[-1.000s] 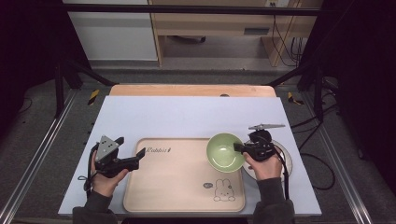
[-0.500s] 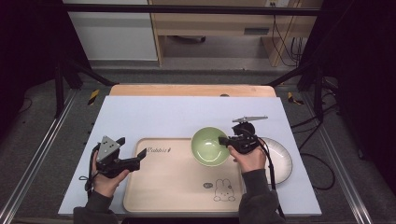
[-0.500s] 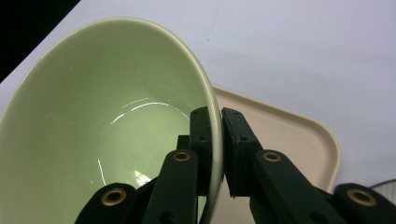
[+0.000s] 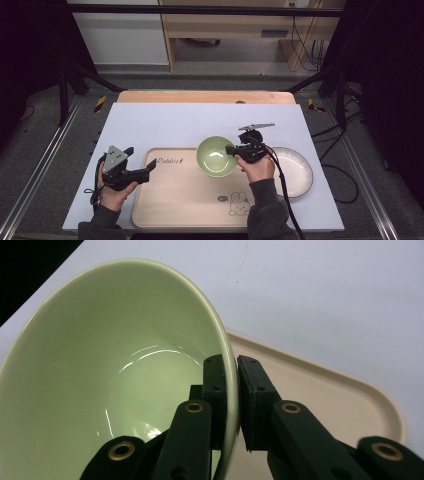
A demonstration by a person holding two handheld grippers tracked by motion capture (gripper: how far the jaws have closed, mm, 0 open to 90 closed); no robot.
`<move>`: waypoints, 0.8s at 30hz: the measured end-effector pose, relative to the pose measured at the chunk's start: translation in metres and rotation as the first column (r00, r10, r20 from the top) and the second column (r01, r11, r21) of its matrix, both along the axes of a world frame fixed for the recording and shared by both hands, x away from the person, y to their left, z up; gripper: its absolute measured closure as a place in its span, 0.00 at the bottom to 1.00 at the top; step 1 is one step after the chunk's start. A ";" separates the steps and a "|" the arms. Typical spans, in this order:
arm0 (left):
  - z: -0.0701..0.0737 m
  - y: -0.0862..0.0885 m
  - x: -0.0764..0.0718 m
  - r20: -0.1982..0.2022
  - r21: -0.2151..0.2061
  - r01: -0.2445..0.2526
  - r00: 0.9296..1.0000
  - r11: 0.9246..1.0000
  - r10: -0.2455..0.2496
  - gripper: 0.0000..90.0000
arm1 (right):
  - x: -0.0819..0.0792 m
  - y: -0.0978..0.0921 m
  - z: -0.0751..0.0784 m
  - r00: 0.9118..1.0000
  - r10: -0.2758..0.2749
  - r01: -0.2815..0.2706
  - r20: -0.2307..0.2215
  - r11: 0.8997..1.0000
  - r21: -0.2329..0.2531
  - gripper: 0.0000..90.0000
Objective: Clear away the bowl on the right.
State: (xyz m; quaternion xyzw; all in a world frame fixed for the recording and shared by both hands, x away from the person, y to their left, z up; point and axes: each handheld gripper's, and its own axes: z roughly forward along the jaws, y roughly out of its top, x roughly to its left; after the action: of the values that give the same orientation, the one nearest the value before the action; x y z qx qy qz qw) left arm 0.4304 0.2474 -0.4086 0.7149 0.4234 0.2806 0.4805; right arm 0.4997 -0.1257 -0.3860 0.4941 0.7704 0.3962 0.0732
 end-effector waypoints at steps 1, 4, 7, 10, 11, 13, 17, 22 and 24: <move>0.000 0.000 0.000 0.000 0.000 0.000 1.000 1.000 0.000 0.12 | 0.000 0.002 -0.001 1.000 -0.001 0.001 -0.006 1.000 0.001 0.93; 0.000 0.000 0.000 0.000 0.001 0.001 1.000 1.000 -0.001 0.12 | 0.003 0.007 -0.003 1.000 0.009 -0.009 -0.010 1.000 0.005 0.93; 0.000 0.000 0.000 0.000 0.003 0.002 1.000 1.000 -0.002 0.12 | 0.005 0.012 -0.006 1.000 0.012 -0.012 -0.017 1.000 0.009 0.93; 0.000 0.000 0.000 0.001 0.001 0.002 1.000 1.000 -0.002 0.12 | 0.007 0.016 -0.009 1.000 0.018 -0.018 -0.025 1.000 0.010 0.93; 0.000 0.000 0.000 0.001 0.000 0.002 1.000 1.000 -0.002 0.12 | 0.007 0.018 -0.010 0.999 0.018 -0.018 -0.030 1.000 0.012 0.93; 0.000 0.000 0.000 0.000 0.001 0.001 1.000 1.000 -0.001 0.12 | 0.008 0.021 -0.013 0.999 0.022 -0.022 -0.034 1.000 0.012 0.93; 0.000 0.001 0.000 -0.001 -0.001 0.000 1.000 1.000 0.000 0.12 | 0.010 0.025 -0.017 0.999 0.024 -0.024 -0.043 1.000 0.016 0.93; 0.000 0.000 0.000 -0.002 0.002 0.002 1.000 1.000 -0.002 0.12 | 0.014 0.028 -0.021 0.999 0.023 -0.022 -0.049 1.000 0.015 0.93; 0.000 0.000 0.000 -0.001 0.001 0.001 1.000 1.000 -0.001 0.12 | 0.016 0.030 -0.023 0.999 0.022 -0.022 -0.047 1.000 0.011 0.93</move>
State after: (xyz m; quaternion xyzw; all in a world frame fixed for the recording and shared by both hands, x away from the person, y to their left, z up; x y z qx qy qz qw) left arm 0.4306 0.2475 -0.4087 0.7154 0.4231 0.2803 0.4802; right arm 0.5153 -0.0958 -0.4091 0.4951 0.7753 0.3892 0.0481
